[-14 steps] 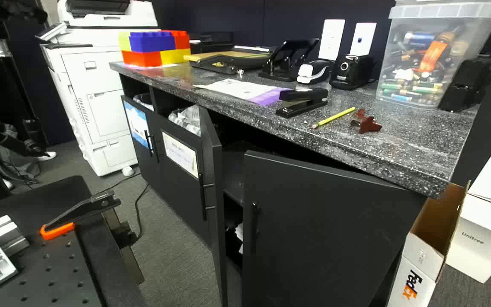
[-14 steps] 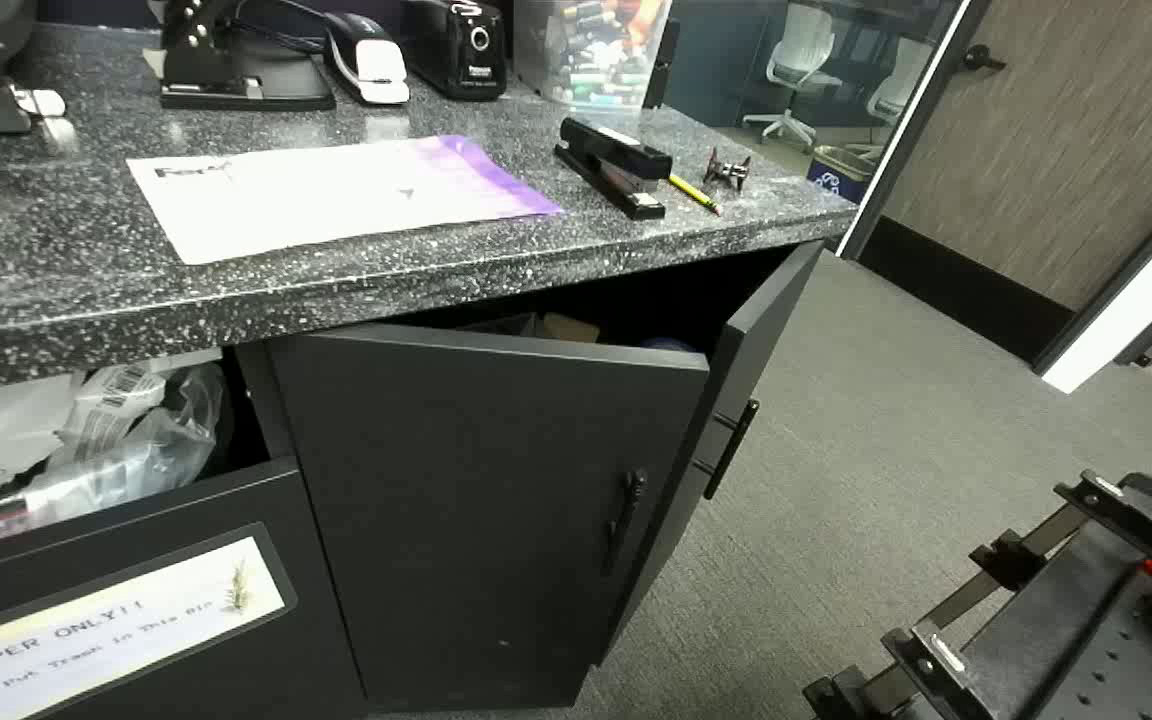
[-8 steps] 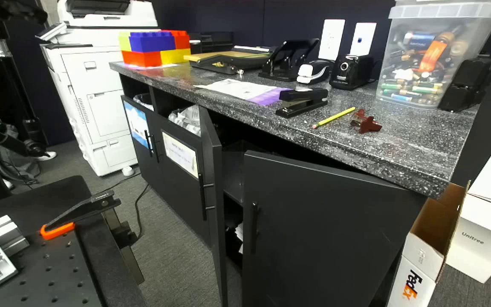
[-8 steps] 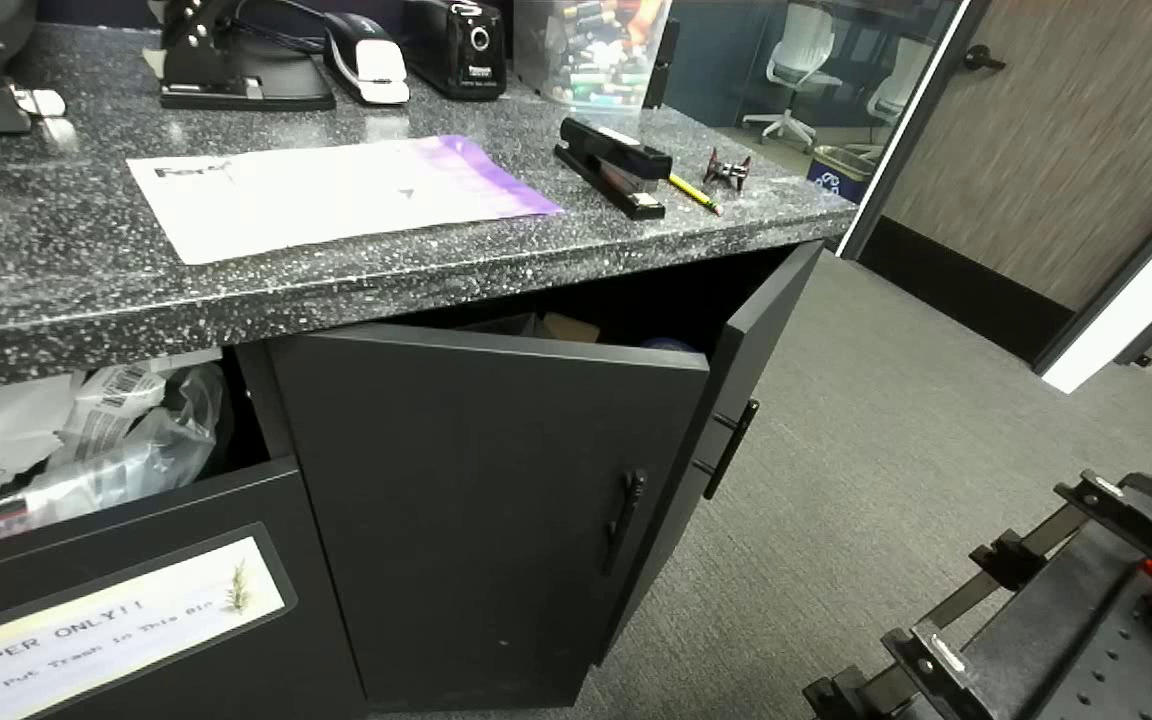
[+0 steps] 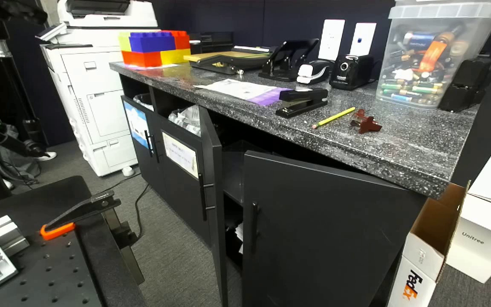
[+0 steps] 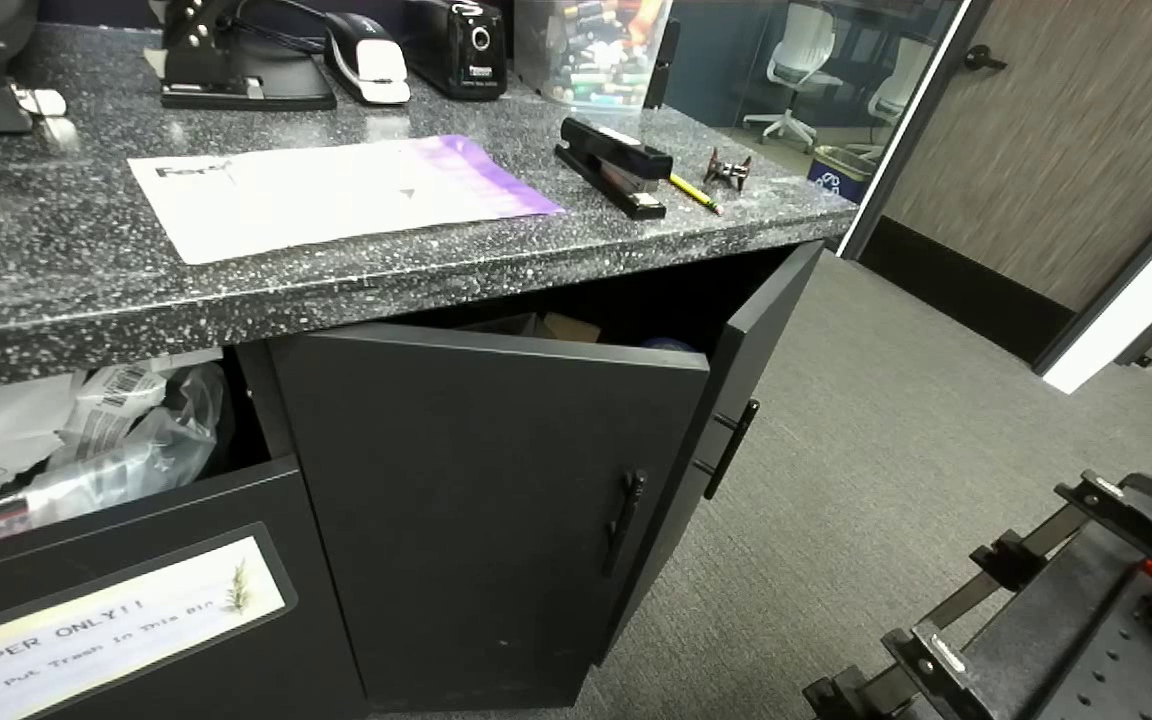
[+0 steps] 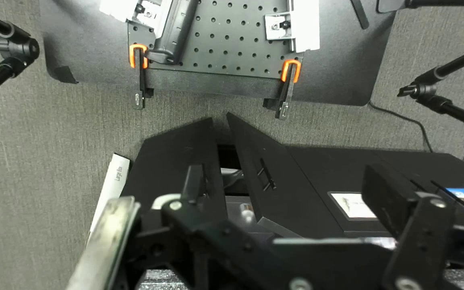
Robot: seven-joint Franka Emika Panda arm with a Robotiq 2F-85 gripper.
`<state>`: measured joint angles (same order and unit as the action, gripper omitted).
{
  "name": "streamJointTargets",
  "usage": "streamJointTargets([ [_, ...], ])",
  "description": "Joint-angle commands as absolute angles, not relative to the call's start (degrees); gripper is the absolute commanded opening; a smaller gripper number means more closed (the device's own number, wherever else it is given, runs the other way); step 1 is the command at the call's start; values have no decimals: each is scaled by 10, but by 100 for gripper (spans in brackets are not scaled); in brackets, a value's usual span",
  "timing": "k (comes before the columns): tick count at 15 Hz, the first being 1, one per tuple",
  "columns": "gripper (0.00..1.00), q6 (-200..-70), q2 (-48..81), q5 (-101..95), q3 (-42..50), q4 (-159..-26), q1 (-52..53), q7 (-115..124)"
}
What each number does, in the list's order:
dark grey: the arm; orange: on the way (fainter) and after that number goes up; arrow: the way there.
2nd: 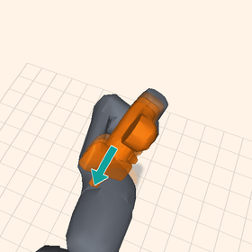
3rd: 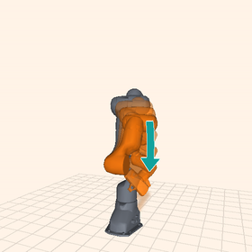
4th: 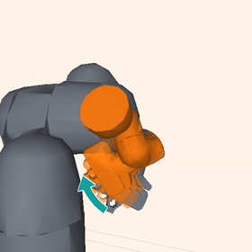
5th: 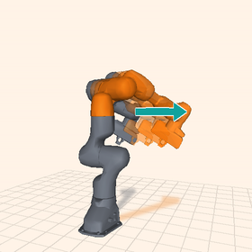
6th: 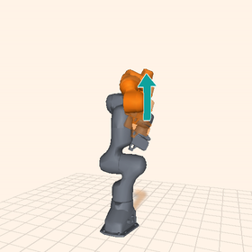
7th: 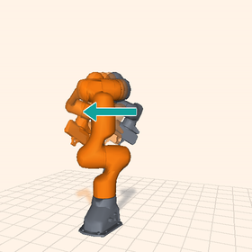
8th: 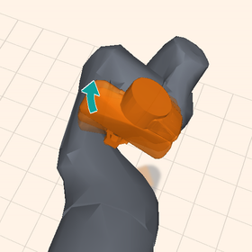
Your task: Pick the red object and put it to the right on the counter
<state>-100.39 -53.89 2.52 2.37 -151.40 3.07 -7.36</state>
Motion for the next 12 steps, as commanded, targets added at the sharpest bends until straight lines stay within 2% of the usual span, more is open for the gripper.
streamJointTargets([
  [1, 100, -1062, -426, 11, 58, -1465, 14, -98],
  [5, 100, -1148, -294, 13, 91, -1400, 10, -125],
  [12, 100, -1198, -35, 51, 109, -1206, -7, -112],
])
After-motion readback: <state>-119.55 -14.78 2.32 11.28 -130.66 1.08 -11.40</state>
